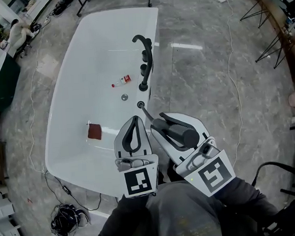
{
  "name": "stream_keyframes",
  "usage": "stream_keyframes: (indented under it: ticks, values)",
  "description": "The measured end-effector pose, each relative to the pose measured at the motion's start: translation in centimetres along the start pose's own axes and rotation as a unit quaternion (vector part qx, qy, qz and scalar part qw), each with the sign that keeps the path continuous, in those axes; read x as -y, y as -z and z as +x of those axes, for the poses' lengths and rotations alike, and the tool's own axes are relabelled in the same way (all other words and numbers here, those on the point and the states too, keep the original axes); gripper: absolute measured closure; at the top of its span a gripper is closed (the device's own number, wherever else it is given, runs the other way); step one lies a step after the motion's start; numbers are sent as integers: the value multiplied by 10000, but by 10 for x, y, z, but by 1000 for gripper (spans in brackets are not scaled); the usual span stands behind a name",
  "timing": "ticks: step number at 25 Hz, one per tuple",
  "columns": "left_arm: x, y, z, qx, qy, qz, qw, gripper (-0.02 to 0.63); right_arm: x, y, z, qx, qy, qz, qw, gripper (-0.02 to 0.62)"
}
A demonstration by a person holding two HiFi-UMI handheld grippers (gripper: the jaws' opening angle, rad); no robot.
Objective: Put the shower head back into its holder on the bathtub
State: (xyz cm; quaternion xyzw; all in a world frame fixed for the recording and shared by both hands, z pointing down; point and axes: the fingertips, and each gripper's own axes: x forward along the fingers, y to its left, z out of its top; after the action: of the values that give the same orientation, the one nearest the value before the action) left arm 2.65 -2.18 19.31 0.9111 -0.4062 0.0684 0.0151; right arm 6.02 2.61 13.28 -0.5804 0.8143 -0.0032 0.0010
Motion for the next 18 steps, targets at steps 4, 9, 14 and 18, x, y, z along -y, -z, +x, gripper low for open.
stream_keyframes:
  ticks: [4,9,14,18]
  values:
    - [8,0,-3,42,-226,-15,9997,604,8,6,-6,-41,-199,-4,9998,474]
    - [10,-1,-6,48,-398,-28,9992,604,13,5,-5,-1,-315,6,9995,474]
    - [-1,3,9,55,-453,-96,9989,604,17,10,11,1,-409,-58,9991,474]
    - [-7,7,20,24,-412,-149,9990,603,20,18,18,-145,-407,8,9991,474]
